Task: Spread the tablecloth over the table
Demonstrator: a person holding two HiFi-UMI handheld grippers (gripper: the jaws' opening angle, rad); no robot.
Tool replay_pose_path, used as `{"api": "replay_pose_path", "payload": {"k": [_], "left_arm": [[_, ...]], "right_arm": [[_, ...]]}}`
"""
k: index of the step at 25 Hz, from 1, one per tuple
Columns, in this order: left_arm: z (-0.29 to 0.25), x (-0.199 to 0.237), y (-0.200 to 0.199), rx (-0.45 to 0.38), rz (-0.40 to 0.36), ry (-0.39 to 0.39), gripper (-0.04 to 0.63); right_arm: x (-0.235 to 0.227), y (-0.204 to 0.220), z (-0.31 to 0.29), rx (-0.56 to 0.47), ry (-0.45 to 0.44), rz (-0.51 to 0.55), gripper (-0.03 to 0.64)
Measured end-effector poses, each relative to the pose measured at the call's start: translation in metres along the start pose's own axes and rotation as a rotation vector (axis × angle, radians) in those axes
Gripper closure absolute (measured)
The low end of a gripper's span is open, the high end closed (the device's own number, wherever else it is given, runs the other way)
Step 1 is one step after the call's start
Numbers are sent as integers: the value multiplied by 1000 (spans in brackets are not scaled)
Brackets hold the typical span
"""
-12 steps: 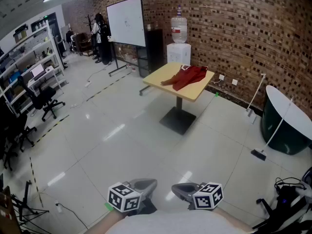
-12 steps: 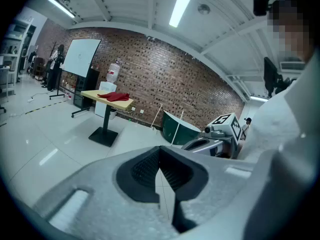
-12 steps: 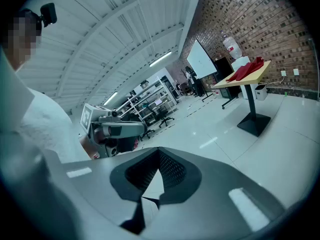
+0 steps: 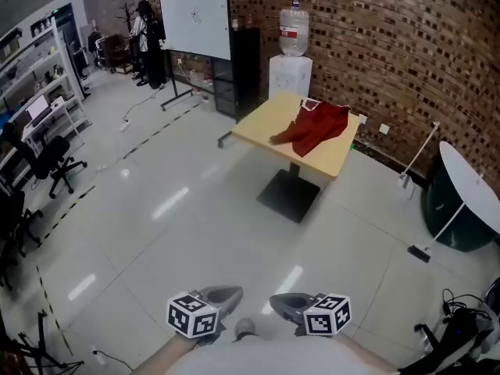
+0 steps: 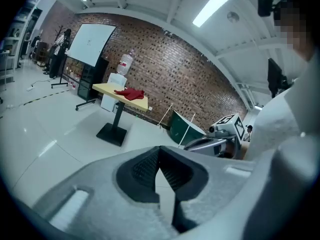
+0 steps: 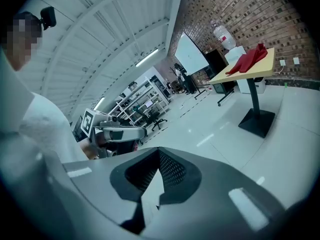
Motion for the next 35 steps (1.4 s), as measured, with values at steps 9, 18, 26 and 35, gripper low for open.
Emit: {"api": "replay_pose_path", "payload": {"k": [9,18,26,35], "left_arm": [[-40,111,-98,18,-45,66,594],[-170,170,-134,112,-61,154,594],[-314,253,-253,87,-71,107,594],[-418,312,-353,115,-147,105,594]], "right_arm": [[-41,-90,-81,-147,63,-32,617],[-169,-134,-88,-200,179,-118,617],[-310,-275,-126,-201,179,-75,617],[-408,-386,-125,-276,285,-62,617]]}}
Point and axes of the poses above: the fingertips, and each gripper's own axes: z backward along the fingers, x to its left, y out of its underside, the point moved 10 cm from there along z, backward along the fingers, and after that the axes turned 9 degrees about -x, right-handed, at the moved point
